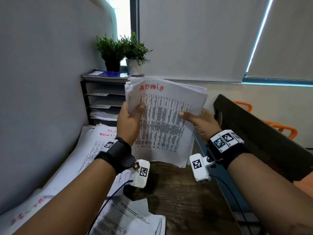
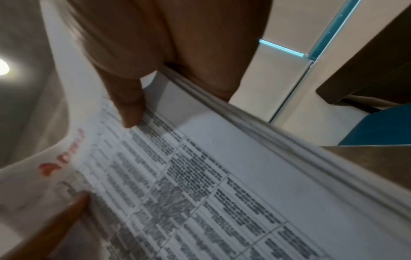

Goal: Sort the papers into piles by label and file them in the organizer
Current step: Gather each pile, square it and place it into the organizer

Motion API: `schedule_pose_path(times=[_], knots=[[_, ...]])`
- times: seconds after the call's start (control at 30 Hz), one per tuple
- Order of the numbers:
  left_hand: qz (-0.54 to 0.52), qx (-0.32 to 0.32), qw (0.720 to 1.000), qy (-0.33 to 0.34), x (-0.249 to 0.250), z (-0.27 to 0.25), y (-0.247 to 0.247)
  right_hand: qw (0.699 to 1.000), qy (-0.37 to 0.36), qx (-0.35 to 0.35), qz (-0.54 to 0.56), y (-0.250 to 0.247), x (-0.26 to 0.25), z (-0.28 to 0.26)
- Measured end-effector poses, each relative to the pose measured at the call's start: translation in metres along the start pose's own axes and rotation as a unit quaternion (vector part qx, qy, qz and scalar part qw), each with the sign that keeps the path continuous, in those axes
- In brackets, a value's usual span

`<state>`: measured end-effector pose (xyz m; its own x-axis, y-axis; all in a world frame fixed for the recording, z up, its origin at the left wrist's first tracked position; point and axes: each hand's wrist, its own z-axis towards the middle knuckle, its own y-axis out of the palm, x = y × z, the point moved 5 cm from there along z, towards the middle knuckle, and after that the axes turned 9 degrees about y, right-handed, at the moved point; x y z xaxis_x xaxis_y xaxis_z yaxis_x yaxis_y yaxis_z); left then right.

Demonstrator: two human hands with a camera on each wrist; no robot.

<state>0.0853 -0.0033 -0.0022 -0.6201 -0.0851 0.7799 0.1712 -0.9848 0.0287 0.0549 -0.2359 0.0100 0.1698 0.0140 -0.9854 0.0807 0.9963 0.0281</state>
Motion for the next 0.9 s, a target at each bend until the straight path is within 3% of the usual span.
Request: schedule_pose_path(times=[0.1, 0.23, 0.33, 0.43, 0.53, 0.63, 0.77, 0.9], knots=[[-0.014, 0.008, 1.0, -0.004, 0.023, 0.011, 0.006, 0.999, -0.043, 0.023, 0.0, 0.0, -0.028, 0.0], [-0.02, 0.014, 1.0, 0.014, 0.058, 0.03, 0.005, 0.996, -0.09, -0.001, 0.002, -0.018, -0.053, 0.013], [-0.006, 0.024, 1.0, -0.005, 0.038, 0.0, -0.002, 0.999, -0.045, -0.023, 0.01, -0.034, -0.012, 0.012], [0.027, -0.003, 0.993, -0.115, -0.016, -0.063, -0.004, 0.997, 0.044, -0.048, 0.052, -0.039, 0.065, -0.006], [0.05, -0.049, 0.979, -0.192, -0.061, -0.095, -0.003, 0.993, 0.115, 0.01, 0.005, -0.053, 0.13, -0.002], [0.077, -0.07, 0.976, -0.192, -0.071, -0.085, -0.009, 0.992, 0.107, 0.056, -0.043, -0.057, 0.135, 0.02], [0.074, -0.114, 0.971, -0.197, -0.075, -0.059, -0.027, 0.997, 0.063, -0.021, -0.028, -0.028, 0.098, 0.036], [-0.058, -0.15, 0.943, -0.292, -0.08, -0.057, -0.058, 0.983, 0.156, -0.085, -0.037, 0.005, 0.113, 0.064]])
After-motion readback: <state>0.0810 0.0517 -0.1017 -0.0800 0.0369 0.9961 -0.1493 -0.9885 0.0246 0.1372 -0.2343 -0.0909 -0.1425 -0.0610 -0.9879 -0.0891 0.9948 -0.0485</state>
